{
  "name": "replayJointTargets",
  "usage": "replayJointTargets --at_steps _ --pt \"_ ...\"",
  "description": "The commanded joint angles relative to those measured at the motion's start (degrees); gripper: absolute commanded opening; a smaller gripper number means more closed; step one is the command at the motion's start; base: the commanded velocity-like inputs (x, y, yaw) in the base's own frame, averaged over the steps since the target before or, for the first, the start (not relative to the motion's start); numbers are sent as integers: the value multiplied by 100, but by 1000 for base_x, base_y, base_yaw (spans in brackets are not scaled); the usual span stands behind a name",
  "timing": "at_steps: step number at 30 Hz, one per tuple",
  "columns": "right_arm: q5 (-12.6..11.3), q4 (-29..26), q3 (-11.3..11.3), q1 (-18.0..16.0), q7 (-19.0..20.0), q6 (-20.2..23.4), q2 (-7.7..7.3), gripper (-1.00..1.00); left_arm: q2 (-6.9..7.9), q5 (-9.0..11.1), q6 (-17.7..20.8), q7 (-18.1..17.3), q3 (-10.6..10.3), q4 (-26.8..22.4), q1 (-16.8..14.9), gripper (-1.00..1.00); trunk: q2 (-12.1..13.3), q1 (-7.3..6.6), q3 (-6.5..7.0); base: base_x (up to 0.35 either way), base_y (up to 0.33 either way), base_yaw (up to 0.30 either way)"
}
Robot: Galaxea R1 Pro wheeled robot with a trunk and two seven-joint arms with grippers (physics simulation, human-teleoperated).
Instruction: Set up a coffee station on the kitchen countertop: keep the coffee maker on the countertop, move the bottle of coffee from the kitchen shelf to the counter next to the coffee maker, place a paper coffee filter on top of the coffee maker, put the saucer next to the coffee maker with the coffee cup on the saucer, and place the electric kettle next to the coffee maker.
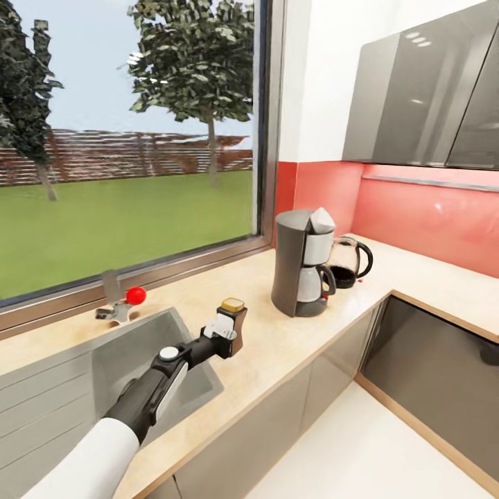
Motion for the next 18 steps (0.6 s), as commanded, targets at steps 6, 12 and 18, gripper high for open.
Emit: replayJointTargets --at_steps 6,12,18 --pt "-53 5 48 -6 -11 -20 3 100 -28 23 41 10 8 -5 6 -100 -13 6 -13 210 -263 0" --pt "-53 5 48 -4 -11 -18 1 100 -17 157 -33 19 419 -5 6 -100 -13 6 -13 254 -240 0" --pt "-53 5 48 -3 -10 -20 1 100 -2 182 -369 352 774 37 6 -100 -13 6 -13 280 -212 0"
